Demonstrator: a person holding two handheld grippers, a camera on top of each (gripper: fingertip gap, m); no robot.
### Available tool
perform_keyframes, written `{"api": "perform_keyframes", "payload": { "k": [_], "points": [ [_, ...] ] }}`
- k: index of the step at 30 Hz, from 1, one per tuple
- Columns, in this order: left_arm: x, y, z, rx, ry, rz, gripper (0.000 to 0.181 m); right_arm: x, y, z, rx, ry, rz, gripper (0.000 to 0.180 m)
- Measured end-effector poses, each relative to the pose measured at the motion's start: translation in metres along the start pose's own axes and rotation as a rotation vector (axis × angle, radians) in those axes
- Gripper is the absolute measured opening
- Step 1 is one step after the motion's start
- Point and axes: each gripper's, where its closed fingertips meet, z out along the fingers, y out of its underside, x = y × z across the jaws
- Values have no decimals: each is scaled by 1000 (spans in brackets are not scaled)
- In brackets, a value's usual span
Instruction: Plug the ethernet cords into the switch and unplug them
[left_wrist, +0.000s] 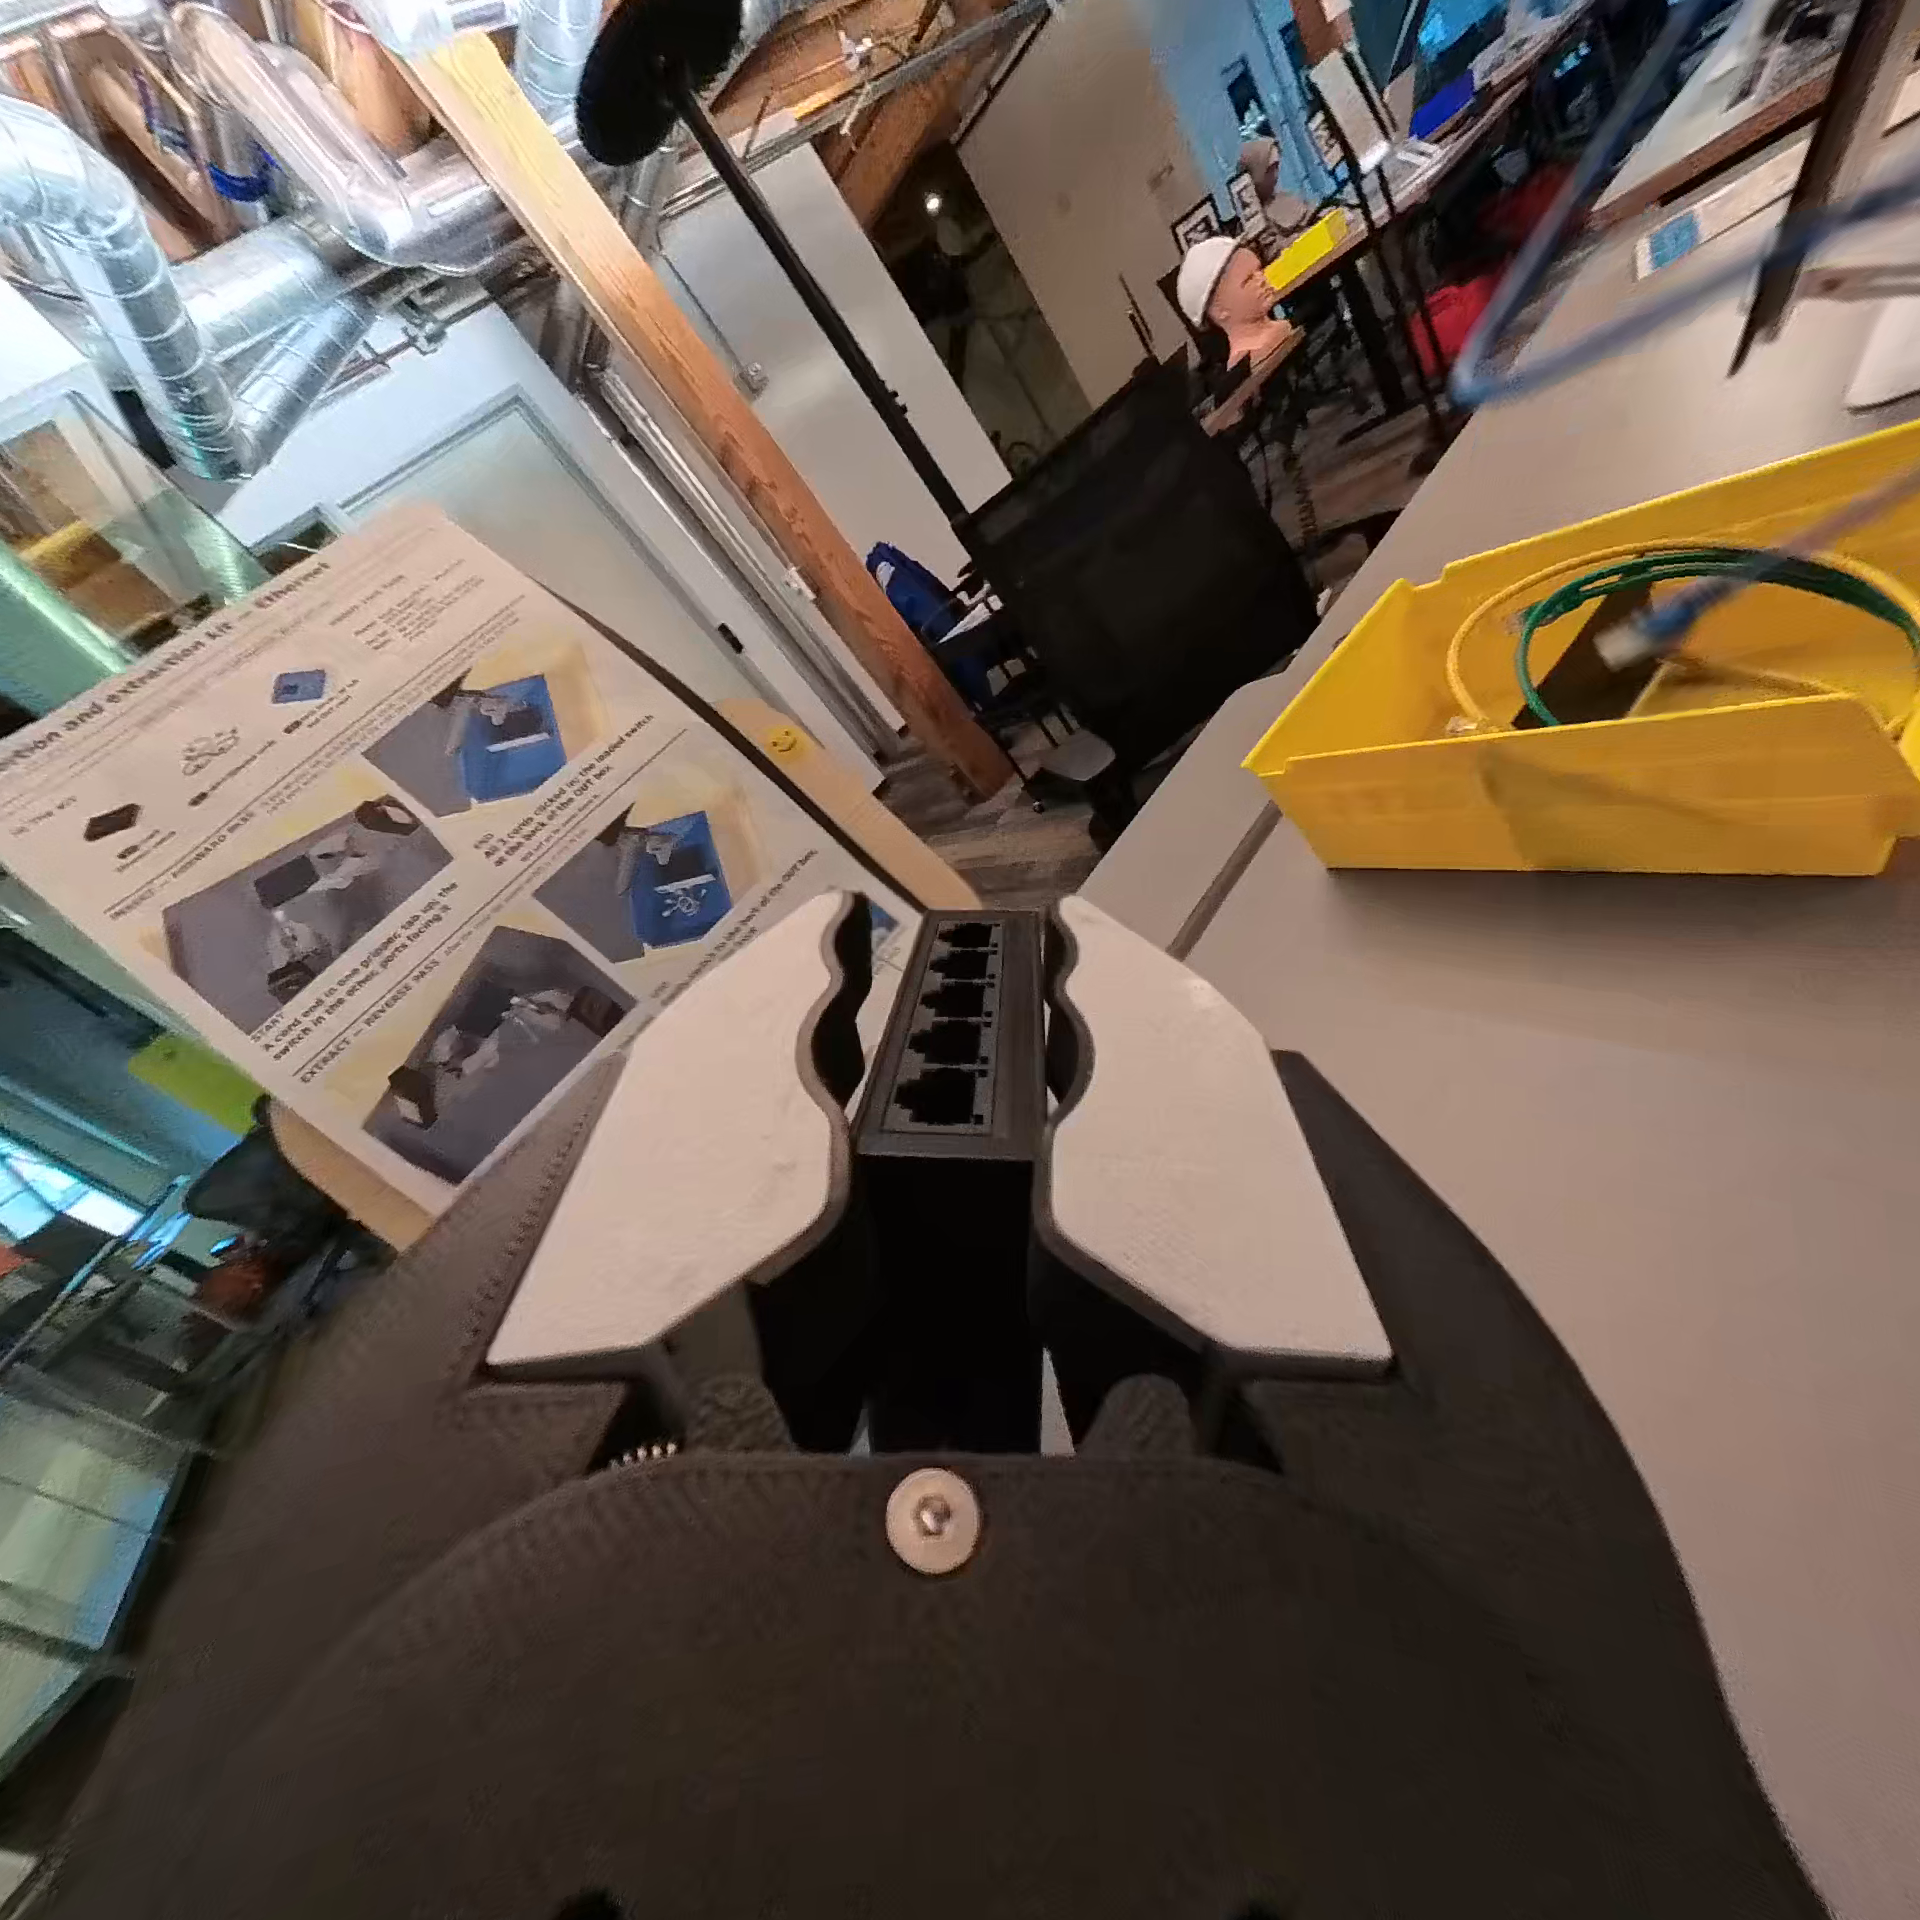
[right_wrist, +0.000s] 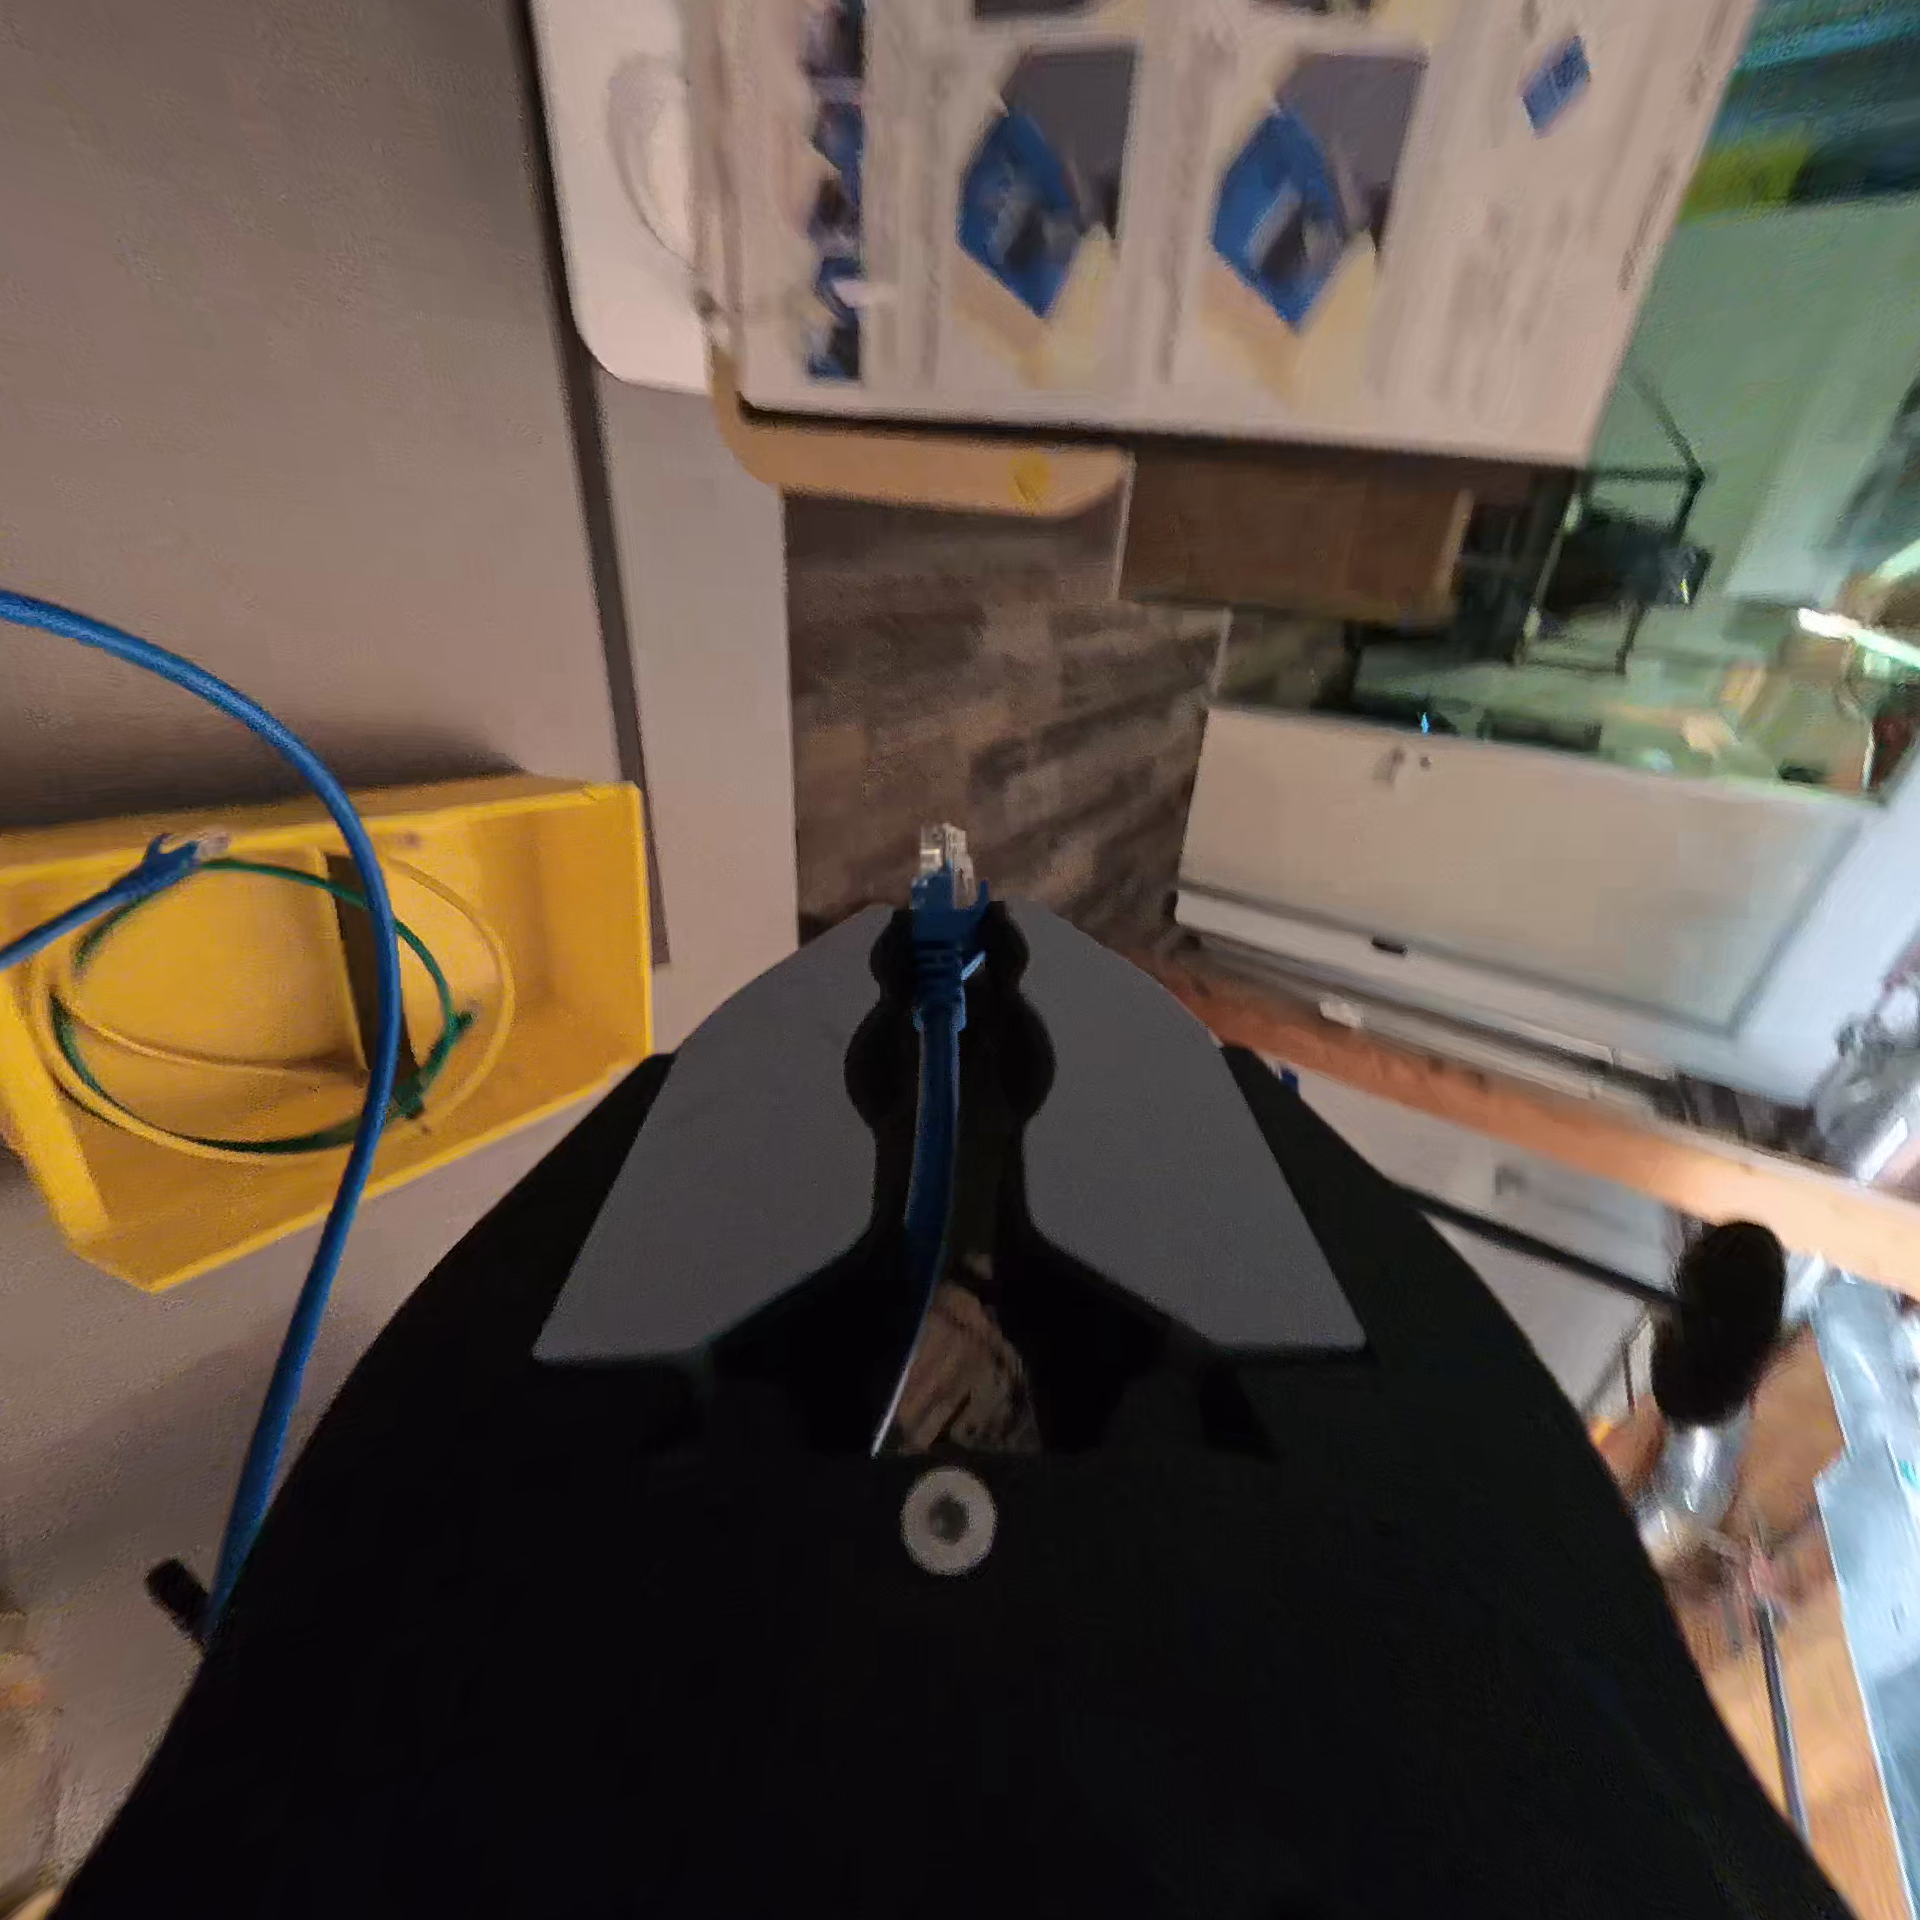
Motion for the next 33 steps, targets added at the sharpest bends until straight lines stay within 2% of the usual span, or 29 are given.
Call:
{"api": "perform_keyframes", "payload": {
  "k": [4, 7, 14, 19, 22, 26, 29, 33],
  "points": [
    [4, 1, 3, -10, 12, 1, 31, 23, 58, 3, -137, 33, 89, 15],
    [7, 1, 3, -13, 30, -4, 31, 20, 98, 26, -198, 67, 157, 15],
    [6, 4, 3, -20, 44, -30, 31, -52, 184, 101, -337, -24, 243, 15],
    [3, 3, 2, -7, 51, -59, 31, -74, 226, 112, -388, -15, 343, 15],
    [2, 4, 1, -19, 44, -51, 31, -61, 240, 101, -386, 54, 415, 15],
    [3, 2, 0, -25, 39, -32, 30, -46, 231, 97, -348, 141, 456, 15],
    [6, -1, 0, -20, 50, -31, 31, -68, 222, 124, -344, 119, 495, 15],
    [10, -1, 1, -32, 63, -25, 31, -130, 220, 174, -368, 32, 556, 15]
  ]
}}
